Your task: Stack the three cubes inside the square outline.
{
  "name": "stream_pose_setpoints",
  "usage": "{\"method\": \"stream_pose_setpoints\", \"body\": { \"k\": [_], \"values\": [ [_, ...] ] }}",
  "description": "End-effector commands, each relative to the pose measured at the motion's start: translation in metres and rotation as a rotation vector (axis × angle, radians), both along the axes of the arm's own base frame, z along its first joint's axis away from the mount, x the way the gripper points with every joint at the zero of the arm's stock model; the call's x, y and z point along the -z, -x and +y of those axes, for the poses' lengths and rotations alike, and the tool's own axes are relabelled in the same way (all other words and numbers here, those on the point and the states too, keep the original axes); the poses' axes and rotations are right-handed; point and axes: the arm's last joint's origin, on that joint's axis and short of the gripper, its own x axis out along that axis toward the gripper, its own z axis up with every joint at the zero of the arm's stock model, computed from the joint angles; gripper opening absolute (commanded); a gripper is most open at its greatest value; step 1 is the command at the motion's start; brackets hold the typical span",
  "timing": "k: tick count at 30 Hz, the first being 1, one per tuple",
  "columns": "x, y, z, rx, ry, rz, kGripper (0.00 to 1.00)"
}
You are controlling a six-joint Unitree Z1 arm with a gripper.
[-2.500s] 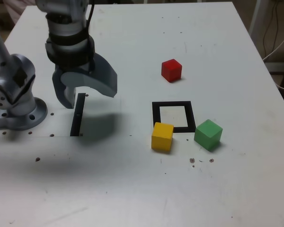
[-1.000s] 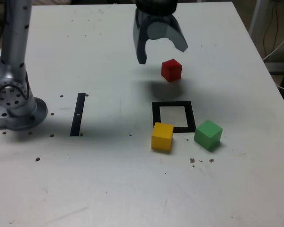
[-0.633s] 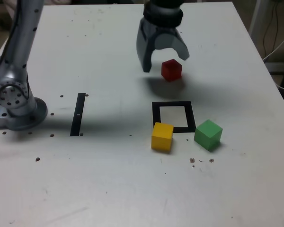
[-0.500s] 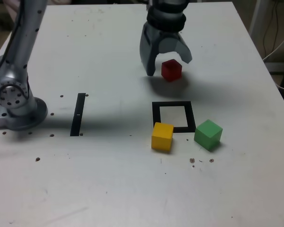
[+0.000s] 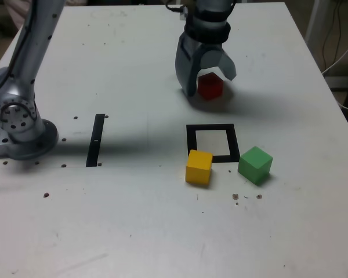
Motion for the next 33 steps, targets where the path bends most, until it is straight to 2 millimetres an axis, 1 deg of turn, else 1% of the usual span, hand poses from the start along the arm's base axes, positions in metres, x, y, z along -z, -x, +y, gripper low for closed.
{"method": "stream_pose_setpoints", "body": {
  "k": [1, 9, 20, 23, 28, 30, 33],
  "values": [
    [0.001, -0.002, 0.001, -0.002, 0.003, -0.003, 0.82],
    [0.005, -0.009, 0.001, 0.016, 0.030, -0.012, 0.70],
    [0.004, -0.009, 0.000, 0.024, 0.043, -0.015, 0.53],
    [0.004, -0.008, 0.000, 0.025, 0.043, -0.014, 0.49],
    [0.005, -0.004, -0.002, 0.025, 0.044, -0.013, 0.49],
    [0.003, -0.003, -0.002, 0.026, 0.040, -0.018, 0.46],
    [-0.004, 0.001, -0.005, 0.032, 0.026, -0.032, 0.39]
  ]
}}
